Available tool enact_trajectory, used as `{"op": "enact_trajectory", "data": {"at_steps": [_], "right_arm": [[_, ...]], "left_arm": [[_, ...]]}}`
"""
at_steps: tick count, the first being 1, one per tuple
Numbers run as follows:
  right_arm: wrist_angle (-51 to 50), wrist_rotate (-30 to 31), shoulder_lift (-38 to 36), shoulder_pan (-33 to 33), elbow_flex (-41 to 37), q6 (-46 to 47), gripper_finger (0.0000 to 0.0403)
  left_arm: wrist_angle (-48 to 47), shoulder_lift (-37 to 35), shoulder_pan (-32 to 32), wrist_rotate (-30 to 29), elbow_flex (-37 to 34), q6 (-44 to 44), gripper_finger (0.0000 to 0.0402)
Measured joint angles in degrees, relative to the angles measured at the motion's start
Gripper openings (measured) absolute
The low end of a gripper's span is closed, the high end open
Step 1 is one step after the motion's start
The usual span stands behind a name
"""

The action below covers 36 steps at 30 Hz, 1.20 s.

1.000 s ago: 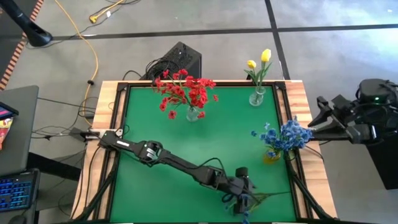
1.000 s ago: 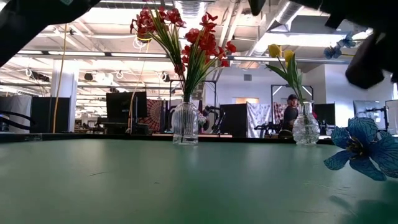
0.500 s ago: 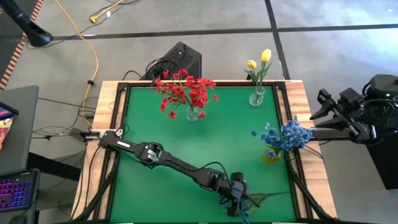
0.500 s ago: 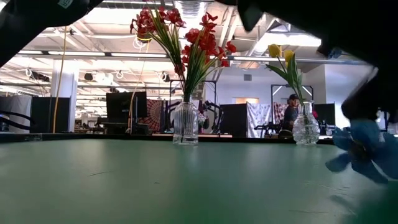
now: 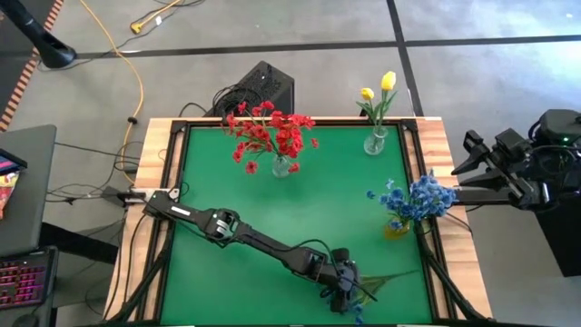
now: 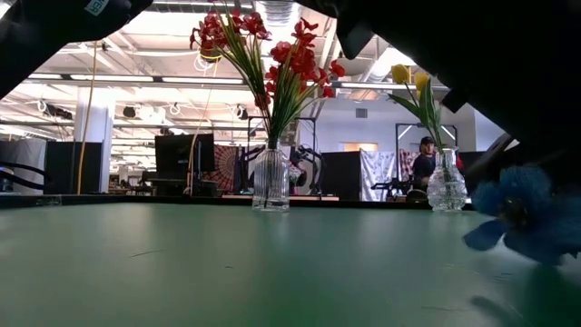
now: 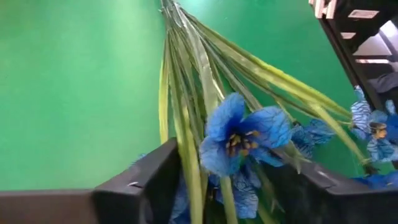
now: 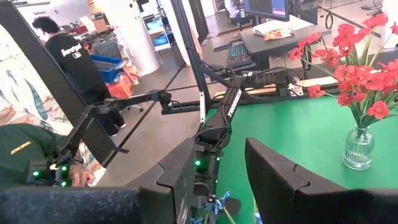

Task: Sort flowers into vase by color
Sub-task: Put the blue flowers into the yellow transparent vase

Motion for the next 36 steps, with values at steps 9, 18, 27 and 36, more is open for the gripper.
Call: {"op": "enact_trajectory", "data": {"at_steps": [9, 18, 27, 36], "right_arm": [[6.7, 0.0, 0.0, 0.0, 0.0, -0.8, 0.0166], [20.5, -4.4, 0.1, 0.0, 0.0, -0.8, 0.0166], [21.0, -8.2, 0.9, 0.0, 0.0, -1.9, 0.0166], [19.2, -13.1, 4.6, 0.0, 0.0, -2.3, 0.0166]], "left_arm": [[-2.3, -1.2, -0.1, 0.7, 0.0, -1.2, 0.0045], [-15.2, -8.0, -0.8, -3.3, -0.1, 1.6, 0.0012], [-27.3, -13.7, -2.8, -11.8, -0.1, 1.4, 0.0006], [-35.6, -19.4, -4.3, -17.9, -0.1, 1.5, 0.0005]]}}
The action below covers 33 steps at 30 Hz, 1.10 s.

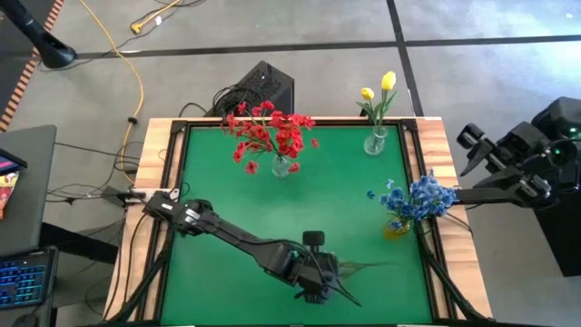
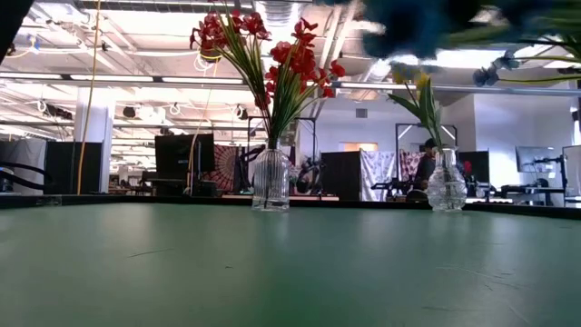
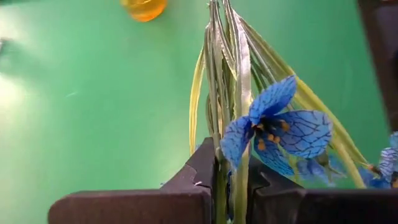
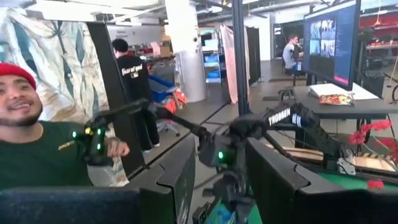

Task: Sort flowers into vase by color
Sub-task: Put the blue flowers into the yellow transparent vase

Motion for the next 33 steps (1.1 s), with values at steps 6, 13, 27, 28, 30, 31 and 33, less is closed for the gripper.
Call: {"op": "enact_trajectory", "data": {"at_steps": [6, 13, 27, 28, 30, 31, 33], "right_arm": [[-3.7, -0.5, -0.9, 0.0, 0.0, -1.7, 0.0166], [-6.6, 0.5, -2.7, 0.0, 0.0, -3.7, 0.0166], [-12.5, 0.7, -2.8, 0.0, 0.0, -7.3, 0.0166], [-12.9, 0.7, -2.9, 0.0, 0.0, -7.8, 0.0166], [-12.9, 0.7, -2.8, 0.0, 0.0, -9.0, 0.0166], [-12.8, 0.7, -2.8, 0.0, 0.0, -9.8, 0.0166], [-12.8, 1.2, -2.7, 0.0, 0.0, -11.4, 0.0166]], "left_arm": [[-8.8, -2.4, -1.7, -7.5, 0.0, -0.1, 0.0005], [-15.0, -4.3, -1.5, -10.3, 0.0, 3.1, 0.0005], [-17.6, -16.1, 3.5, -0.8, 0.0, 3.6, 0.0005], [-17.6, -16.6, 4.0, 1.9, 0.0, 3.4, 0.0005], [-17.6, -17.2, 5.3, 6.3, 0.0, 2.7, 0.0005], [-17.6, -17.4, 6.0, 8.4, 0.0, 2.0, 0.0005], [-17.6, -17.8, 7.5, 13.8, 0.0, 1.6, 0.0005]]}}
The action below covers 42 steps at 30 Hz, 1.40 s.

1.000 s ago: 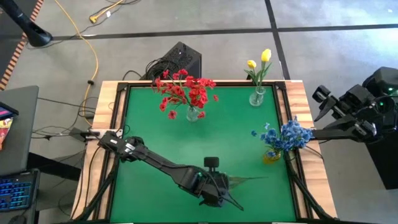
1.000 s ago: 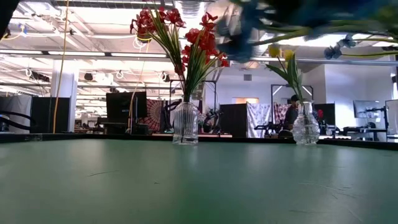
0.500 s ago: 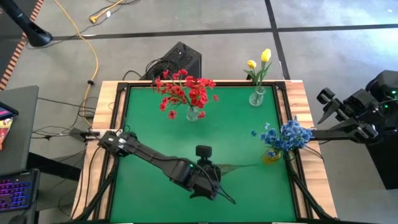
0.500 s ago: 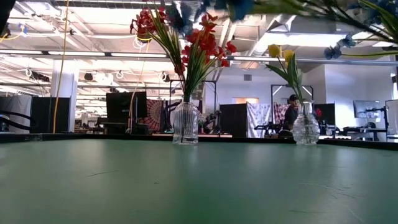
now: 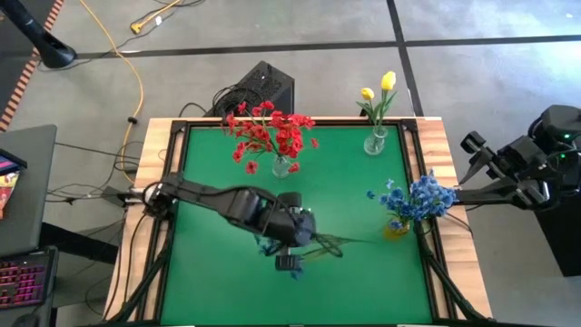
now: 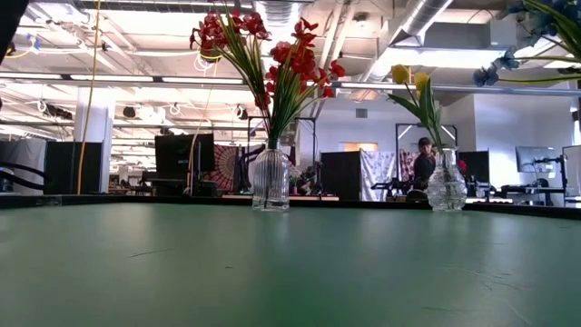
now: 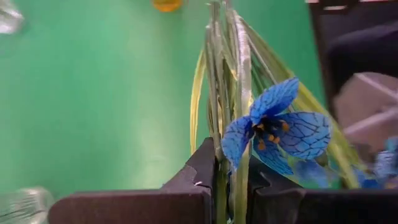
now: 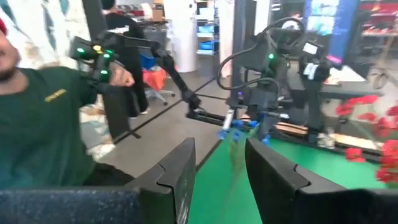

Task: Sort flowers into vase by color
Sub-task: Put the blue flowers into the yellow transparent vase

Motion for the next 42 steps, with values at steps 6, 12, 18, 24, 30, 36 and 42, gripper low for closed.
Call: {"op": "enact_trajectory", "data": {"at_steps": [6, 12, 18, 24, 30, 36, 42], "right_arm": [[0.0, 3.9, 0.1, 0.0, 0.0, -2.2, 0.0166], [0.0, 3.9, 2.2, 0.0, 0.0, -2.1, 0.0166], [1.3, 4.2, 7.7, 0.0, 0.0, -4.2, 0.0166], [3.8, 7.9, 13.8, 0.0, 0.0, -8.5, 0.0166], [3.9, 10.4, 19.6, 0.0, 0.0, -11.9, 0.0166], [3.9, 14.0, 26.2, 0.2, 0.0, -16.6, 0.0166], [3.8, 17.9, 30.8, 0.1, 0.0, -17.7, 0.0166]], "left_arm": [[0.4, 0.0, 2.8, 6.6, 0.0, 3.8, 0.0005], [2.1, -0.3, 3.6, 7.8, 0.0, 6.2, 0.0005], [2.9, -1.8, 4.3, 7.0, 0.0, 6.6, 0.0005], [-1.5, -5.7, 7.5, 5.7, 0.0, -1.1, 0.0005], [-3.9, -8.6, 10.9, 5.8, 0.0, -5.3, 0.0005], [-4.7, -9.8, 13.8, 5.8, 0.0, -4.3, 0.0005], [-5.6, -9.8, 14.9, 6.4, 0.0, -1.8, 0.0005]]}}
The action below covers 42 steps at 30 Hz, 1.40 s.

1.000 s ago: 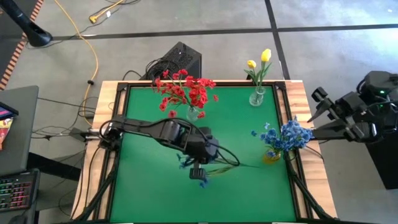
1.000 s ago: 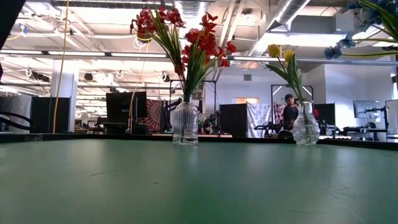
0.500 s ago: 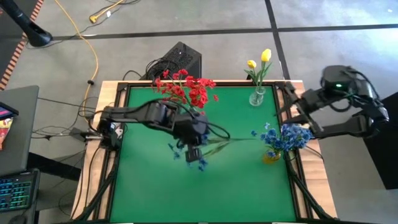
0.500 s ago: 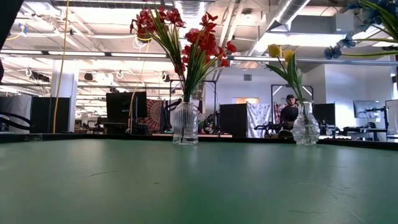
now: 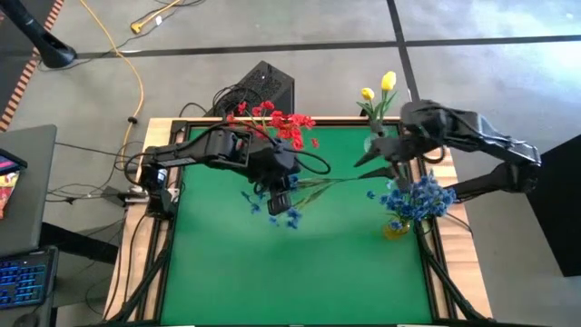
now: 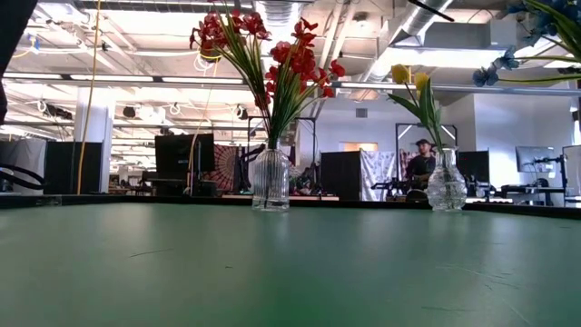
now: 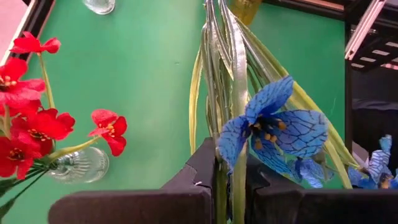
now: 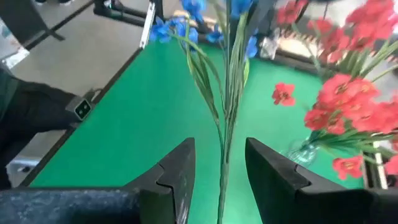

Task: Sort flowers into vase by color
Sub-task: Put the blue flowers into the yellow transparent vase

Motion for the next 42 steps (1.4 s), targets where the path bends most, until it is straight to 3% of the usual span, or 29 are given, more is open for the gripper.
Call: {"op": "enact_trajectory", "data": {"at_steps": [16, 22, 27, 34, 42], "right_arm": [[-5.7, 0.5, 6.5, 1.9, 0.0, 2.8, 0.0166], [-4.7, 11.6, 6.9, 5.1, 0.0, 1.7, 0.0166], [-4.6, 14.5, 6.9, 7.5, 0.0, 0.6, 0.0166], [-4.6, 25.7, 6.9, 9.9, 0.0, 0.0, 0.0166], [-4.1, 26.9, 9.2, 9.8, 0.0, 0.0, 0.0166]], "left_arm": [[2.4, 0.0, 0.1, -4.9, 0.0, 0.5, 0.0005], [2.4, 0.0, 0.1, -3.4, 0.0, 0.0, 0.0005], [2.3, 0.0, 0.1, -3.1, 0.0, -1.2, 0.0005], [2.2, 0.1, 0.0, -3.0, 0.0, -1.1, 0.0005], [2.3, 0.1, 0.0, -2.1, 0.0, -0.5, 0.0005]]}}
